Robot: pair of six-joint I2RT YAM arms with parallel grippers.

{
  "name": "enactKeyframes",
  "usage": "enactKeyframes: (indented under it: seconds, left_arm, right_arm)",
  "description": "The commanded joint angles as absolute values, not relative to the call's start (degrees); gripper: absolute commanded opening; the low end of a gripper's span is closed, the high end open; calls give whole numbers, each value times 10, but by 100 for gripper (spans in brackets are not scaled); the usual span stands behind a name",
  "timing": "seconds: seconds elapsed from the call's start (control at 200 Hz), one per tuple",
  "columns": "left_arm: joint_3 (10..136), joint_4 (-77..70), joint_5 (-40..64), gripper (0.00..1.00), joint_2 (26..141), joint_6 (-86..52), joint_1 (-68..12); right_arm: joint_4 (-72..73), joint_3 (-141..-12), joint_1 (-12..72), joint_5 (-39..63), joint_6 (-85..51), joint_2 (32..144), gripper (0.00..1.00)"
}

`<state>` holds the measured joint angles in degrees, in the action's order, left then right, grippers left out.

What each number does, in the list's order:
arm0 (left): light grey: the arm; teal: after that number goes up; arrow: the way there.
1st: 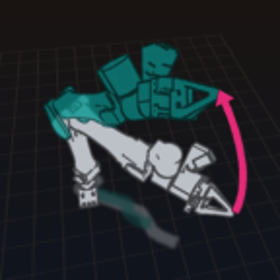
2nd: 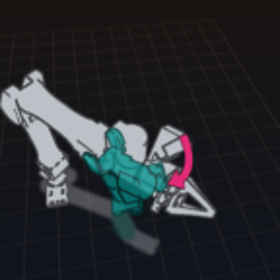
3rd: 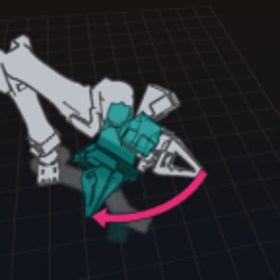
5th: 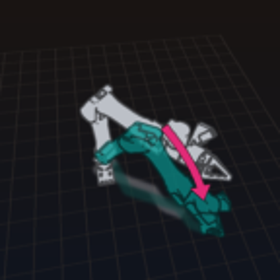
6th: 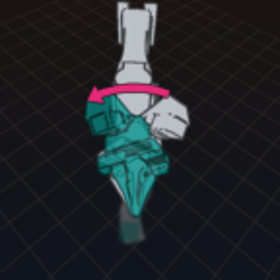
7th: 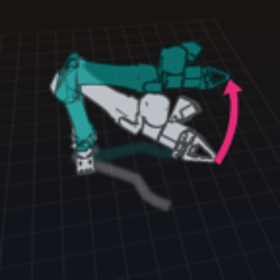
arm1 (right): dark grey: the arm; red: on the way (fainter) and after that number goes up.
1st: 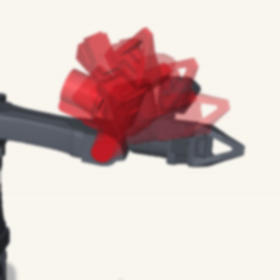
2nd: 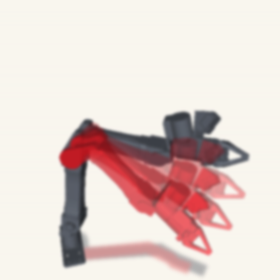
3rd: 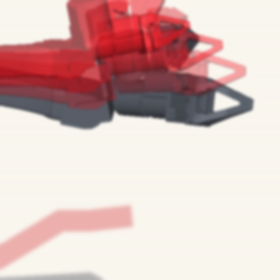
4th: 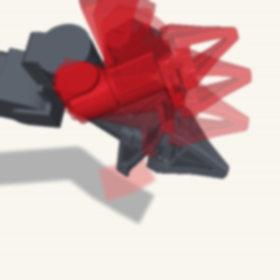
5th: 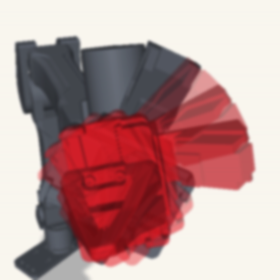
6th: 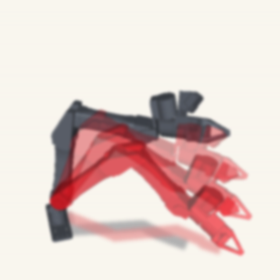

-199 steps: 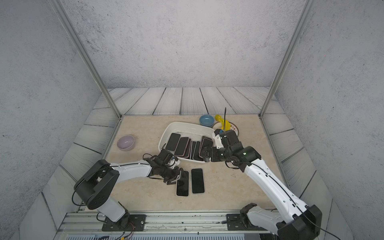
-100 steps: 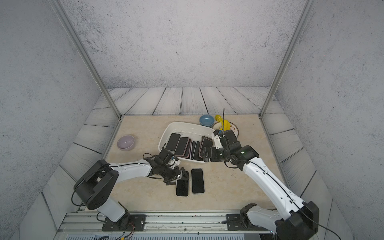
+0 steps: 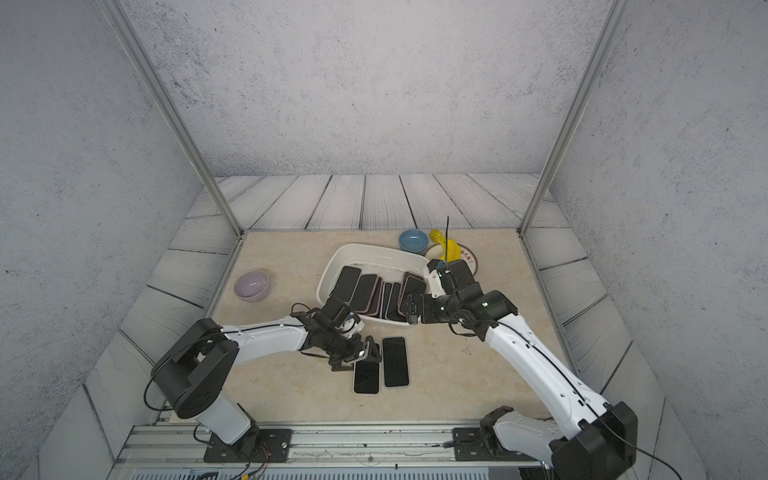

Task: Take the phone out of the storage box
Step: Place the phone at the center of the board.

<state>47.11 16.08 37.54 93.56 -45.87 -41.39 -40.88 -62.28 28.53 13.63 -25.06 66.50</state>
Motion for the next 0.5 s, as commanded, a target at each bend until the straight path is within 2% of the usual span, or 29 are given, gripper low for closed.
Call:
enactKeyframes:
  seconds: [0.0,0.25,0.495]
  left_arm:
    - [468,239,336,98,929,-440,-416]
    - [469,244,343,99,913,-442,-417]
    - [496,208,365,99,944,-463,-427]
  right_arm:
    - [-410,-619,283,147,-252,659,100]
    - [-438,-645,282,129,-244,678,100]
    - [-448,-660,279,121,-242,690,100]
